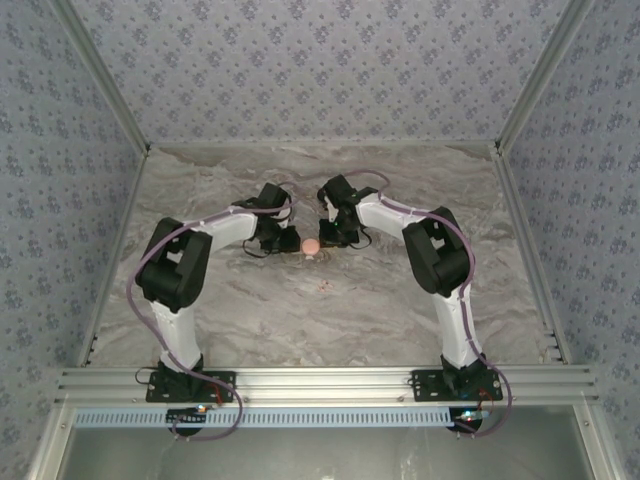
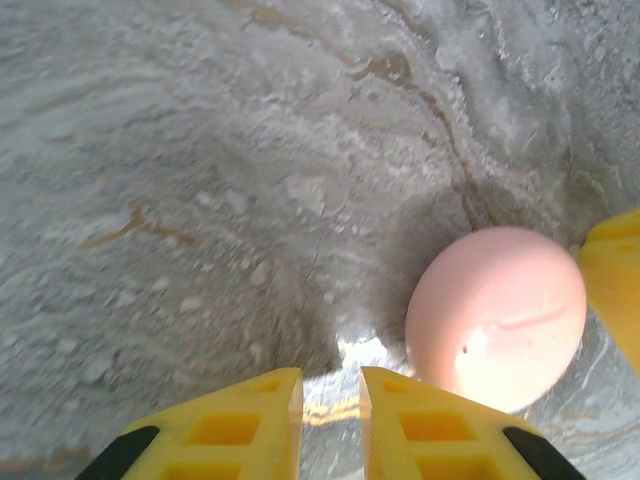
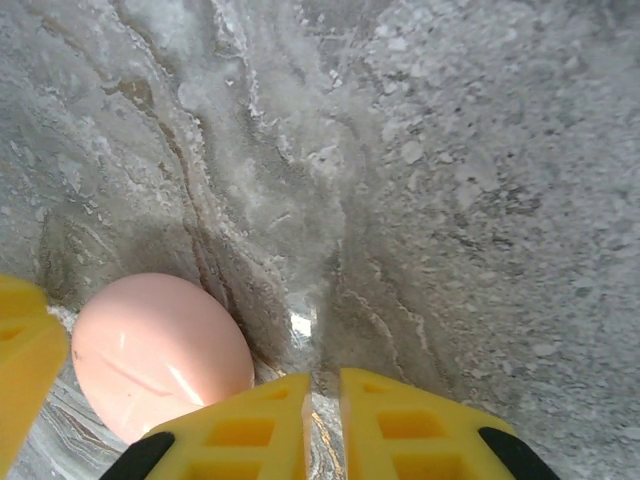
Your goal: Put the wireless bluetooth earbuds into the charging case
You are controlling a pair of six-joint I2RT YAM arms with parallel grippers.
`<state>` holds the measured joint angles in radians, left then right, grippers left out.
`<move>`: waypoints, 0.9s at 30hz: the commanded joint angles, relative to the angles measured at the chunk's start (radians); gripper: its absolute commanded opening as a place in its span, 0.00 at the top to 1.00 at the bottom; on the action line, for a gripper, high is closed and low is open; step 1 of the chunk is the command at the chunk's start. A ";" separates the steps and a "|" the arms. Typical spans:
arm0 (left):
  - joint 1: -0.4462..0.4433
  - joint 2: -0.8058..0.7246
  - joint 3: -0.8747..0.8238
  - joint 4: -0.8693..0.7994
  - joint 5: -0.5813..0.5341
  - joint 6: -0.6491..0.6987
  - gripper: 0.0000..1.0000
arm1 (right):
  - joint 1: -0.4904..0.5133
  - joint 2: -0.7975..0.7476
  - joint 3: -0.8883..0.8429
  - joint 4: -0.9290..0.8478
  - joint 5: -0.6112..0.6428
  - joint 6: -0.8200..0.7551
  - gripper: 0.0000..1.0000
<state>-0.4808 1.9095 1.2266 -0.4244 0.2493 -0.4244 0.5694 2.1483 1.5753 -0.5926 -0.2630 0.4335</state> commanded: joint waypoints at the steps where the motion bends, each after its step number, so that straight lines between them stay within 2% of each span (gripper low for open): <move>1: -0.003 -0.085 -0.027 -0.002 -0.043 -0.025 0.77 | -0.012 -0.069 -0.024 -0.017 0.025 -0.012 0.81; 5: 0.030 -0.140 -0.100 0.103 0.007 -0.078 0.72 | -0.029 -0.131 -0.085 0.050 -0.032 -0.007 0.79; 8: 0.061 -0.176 -0.181 0.234 0.085 -0.141 0.67 | -0.047 -0.149 -0.122 0.112 -0.135 0.008 0.76; 12: 0.085 -0.169 -0.231 0.345 0.177 -0.190 0.62 | -0.051 -0.145 -0.149 0.180 -0.220 0.041 0.69; 20: 0.101 -0.108 -0.265 0.462 0.273 -0.237 0.59 | -0.047 -0.104 -0.150 0.228 -0.261 0.088 0.65; 27: 0.099 -0.063 -0.263 0.483 0.290 -0.249 0.59 | -0.048 -0.079 -0.143 0.223 -0.265 0.093 0.70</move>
<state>-0.3859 1.8278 0.9615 0.0212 0.5041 -0.6582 0.5194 2.0396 1.4269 -0.3672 -0.5102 0.5102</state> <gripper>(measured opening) 0.412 0.305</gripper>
